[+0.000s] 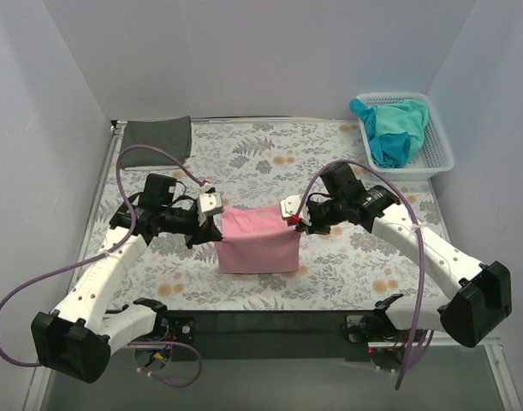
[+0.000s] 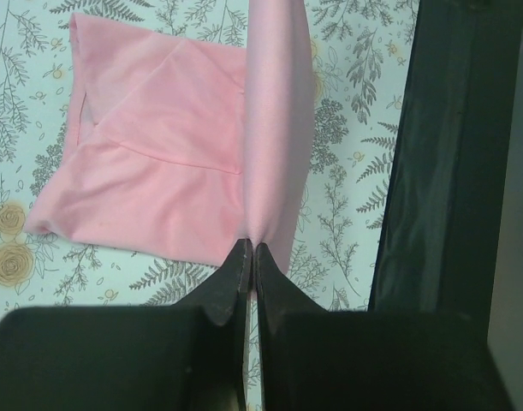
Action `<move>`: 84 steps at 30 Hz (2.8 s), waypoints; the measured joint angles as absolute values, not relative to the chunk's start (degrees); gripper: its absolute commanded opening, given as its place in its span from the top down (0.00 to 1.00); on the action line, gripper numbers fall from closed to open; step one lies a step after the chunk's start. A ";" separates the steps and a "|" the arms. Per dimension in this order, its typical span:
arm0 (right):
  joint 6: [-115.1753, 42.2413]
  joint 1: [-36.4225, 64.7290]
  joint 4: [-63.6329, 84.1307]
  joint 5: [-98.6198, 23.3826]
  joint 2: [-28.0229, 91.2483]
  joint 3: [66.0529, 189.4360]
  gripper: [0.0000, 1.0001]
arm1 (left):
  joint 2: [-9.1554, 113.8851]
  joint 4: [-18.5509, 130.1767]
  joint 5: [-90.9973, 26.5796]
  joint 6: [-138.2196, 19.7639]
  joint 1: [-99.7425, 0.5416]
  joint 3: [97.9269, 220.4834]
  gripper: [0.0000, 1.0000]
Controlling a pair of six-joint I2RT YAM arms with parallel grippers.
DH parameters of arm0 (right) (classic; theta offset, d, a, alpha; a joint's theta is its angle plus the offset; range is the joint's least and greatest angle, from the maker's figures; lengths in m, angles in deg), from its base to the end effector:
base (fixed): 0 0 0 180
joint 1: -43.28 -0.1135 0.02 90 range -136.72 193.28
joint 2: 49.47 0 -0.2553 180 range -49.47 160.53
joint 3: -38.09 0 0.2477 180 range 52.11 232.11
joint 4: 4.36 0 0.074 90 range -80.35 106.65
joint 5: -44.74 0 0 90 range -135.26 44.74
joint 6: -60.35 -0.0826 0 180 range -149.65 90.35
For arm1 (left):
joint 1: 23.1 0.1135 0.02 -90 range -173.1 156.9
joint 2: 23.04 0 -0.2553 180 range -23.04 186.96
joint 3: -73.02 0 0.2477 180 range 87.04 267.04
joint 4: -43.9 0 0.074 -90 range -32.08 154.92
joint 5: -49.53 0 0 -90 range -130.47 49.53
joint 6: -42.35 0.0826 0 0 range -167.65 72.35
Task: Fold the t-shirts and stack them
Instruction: Fold the tshirt
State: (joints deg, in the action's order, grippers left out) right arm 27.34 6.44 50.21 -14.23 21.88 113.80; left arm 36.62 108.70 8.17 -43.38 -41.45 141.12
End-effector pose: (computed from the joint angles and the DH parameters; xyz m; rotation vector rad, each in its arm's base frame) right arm 0.1970 0.2008 0.2630 -1.8601 1.4195 0.4889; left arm 0.1772 -0.1241 0.2631 0.7991 2.3091 -1.1756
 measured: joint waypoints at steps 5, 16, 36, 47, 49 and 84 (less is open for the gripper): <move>28.02 8.10 50.25 -12.66 24.99 116.21 0.99 | 39.74 108.37 9.96 -43.59 -39.33 142.32 1.00; 29.35 11.86 50.21 -9.86 37.31 123.70 0.99 | 52.59 105.01 11.98 -44.53 -34.96 146.45 1.00; 29.81 14.68 50.19 -9.56 56.77 130.83 0.83 | 75.41 91.06 5.68 -53.12 -34.15 147.53 0.97; 18.07 20.78 52.15 -7.13 58.21 145.38 0.70 | 75.48 91.28 5.48 -54.00 -34.74 153.82 0.64; 14.92 22.61 52.05 -4.16 59.54 150.67 0.71 | 74.54 90.41 5.77 -54.41 -36.03 154.34 0.63; -7.13 16.56 46.60 14.62 90.84 159.18 0.87 | 83.68 76.81 -1.51 -54.35 -48.55 152.99 0.69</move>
